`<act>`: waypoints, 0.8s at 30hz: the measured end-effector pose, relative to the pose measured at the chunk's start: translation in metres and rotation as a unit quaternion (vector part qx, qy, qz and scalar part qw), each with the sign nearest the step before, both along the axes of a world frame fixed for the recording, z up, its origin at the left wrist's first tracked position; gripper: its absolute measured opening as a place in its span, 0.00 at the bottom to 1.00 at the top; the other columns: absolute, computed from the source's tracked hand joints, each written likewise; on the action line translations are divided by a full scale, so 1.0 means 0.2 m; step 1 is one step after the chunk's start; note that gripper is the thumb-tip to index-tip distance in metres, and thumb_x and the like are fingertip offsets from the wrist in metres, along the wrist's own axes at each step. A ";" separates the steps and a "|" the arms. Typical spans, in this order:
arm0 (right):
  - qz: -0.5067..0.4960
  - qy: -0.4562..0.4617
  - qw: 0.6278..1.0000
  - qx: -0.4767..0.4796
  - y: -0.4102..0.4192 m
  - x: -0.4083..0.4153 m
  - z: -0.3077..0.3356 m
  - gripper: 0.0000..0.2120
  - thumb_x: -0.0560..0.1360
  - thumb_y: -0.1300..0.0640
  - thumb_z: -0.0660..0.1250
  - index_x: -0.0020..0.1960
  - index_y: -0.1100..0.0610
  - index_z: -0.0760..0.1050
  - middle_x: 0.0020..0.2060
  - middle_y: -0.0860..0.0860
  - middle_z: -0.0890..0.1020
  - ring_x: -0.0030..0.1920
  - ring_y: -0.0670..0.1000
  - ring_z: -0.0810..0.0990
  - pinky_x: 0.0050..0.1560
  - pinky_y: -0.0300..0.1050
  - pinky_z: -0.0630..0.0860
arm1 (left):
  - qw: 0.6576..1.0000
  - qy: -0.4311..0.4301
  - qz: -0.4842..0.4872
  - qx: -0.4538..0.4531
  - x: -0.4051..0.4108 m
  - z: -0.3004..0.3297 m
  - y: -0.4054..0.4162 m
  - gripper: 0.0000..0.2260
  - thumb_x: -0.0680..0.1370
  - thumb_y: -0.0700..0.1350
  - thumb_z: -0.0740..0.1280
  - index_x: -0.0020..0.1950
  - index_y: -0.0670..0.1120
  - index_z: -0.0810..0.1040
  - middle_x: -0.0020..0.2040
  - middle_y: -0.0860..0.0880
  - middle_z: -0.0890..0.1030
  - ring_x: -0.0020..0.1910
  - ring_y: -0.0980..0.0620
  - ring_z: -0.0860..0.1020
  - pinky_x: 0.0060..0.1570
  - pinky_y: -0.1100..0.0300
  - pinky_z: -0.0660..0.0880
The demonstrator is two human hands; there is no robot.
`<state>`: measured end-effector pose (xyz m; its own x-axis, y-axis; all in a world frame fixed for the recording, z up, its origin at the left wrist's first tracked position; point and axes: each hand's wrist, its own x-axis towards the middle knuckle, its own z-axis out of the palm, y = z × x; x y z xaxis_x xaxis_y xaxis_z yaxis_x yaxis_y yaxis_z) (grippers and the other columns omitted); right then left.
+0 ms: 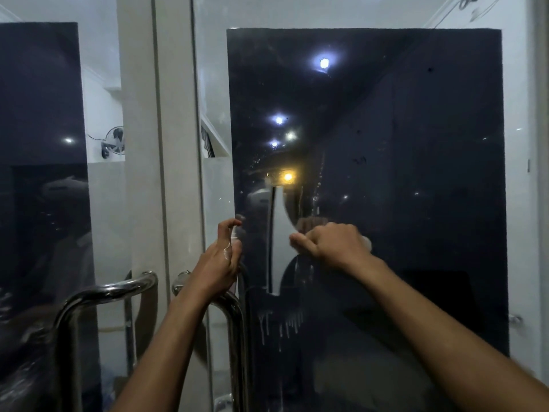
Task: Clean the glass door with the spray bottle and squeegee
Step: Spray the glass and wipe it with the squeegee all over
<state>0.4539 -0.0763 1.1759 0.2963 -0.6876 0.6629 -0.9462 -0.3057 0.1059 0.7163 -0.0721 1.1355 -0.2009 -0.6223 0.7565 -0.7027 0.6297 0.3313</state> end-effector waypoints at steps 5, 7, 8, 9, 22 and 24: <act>-0.007 0.041 0.998 0.043 -0.06 0.21 -0.06 0.34 0.79 0.28 0.44 0.42 0.50 0.79 0.38 0.50 0.81 0.39 0.52 0.79 0.42 0.50 0.69 | 1.000 -0.010 0.021 0.020 0.00 -0.01 0.00 0.13 0.87 0.51 0.50 0.70 0.61 0.52 0.40 0.46 0.79 0.36 0.51 0.80 0.37 0.53 0.79; -0.040 0.018 0.997 0.063 -0.10 0.09 -0.06 0.35 0.79 0.28 0.43 0.47 0.50 0.80 0.45 0.53 0.82 0.46 0.55 0.80 0.45 0.51 0.70 | 0.999 -0.019 0.032 0.014 0.00 -0.02 -0.01 0.13 0.86 0.51 0.50 0.70 0.61 0.52 0.39 0.47 0.78 0.36 0.51 0.80 0.37 0.51 0.79; -0.058 0.009 0.996 0.070 -0.11 0.00 -0.06 0.36 0.78 0.27 0.43 0.49 0.50 0.81 0.49 0.54 0.83 0.49 0.56 0.80 0.48 0.52 0.71 | 0.999 -0.023 0.036 0.009 0.00 -0.02 -0.01 0.13 0.86 0.51 0.49 0.70 0.61 0.53 0.38 0.47 0.77 0.35 0.50 0.79 0.37 0.50 0.79; -0.077 -0.002 0.994 0.075 -0.12 -0.09 -0.05 0.36 0.78 0.27 0.43 0.51 0.50 0.81 0.52 0.54 0.83 0.52 0.57 0.80 0.51 0.53 0.72 | 0.999 -0.026 0.039 0.006 0.00 -0.03 -0.02 0.13 0.86 0.51 0.49 0.70 0.61 0.53 0.38 0.47 0.77 0.35 0.50 0.79 0.36 0.51 0.78; -0.129 -0.032 0.991 0.027 0.10 -0.64 0.02 0.36 0.75 0.25 0.39 0.42 0.43 0.80 0.35 0.46 0.80 0.35 0.46 0.75 0.42 0.49 0.68 | 0.999 -0.012 0.037 0.003 0.00 -0.03 -0.03 0.12 0.86 0.54 0.49 0.69 0.63 0.53 0.38 0.47 0.79 0.34 0.50 0.80 0.36 0.50 0.78; -0.087 -0.039 0.995 0.025 0.13 -0.57 0.04 0.31 0.75 0.26 0.40 0.36 0.39 0.75 0.34 0.46 0.79 0.35 0.46 0.76 0.43 0.49 0.70 | 1.000 -0.005 0.029 -0.007 -0.01 -0.02 -0.03 0.11 0.86 0.52 0.50 0.67 0.64 0.54 0.40 0.47 0.79 0.34 0.52 0.80 0.36 0.50 0.79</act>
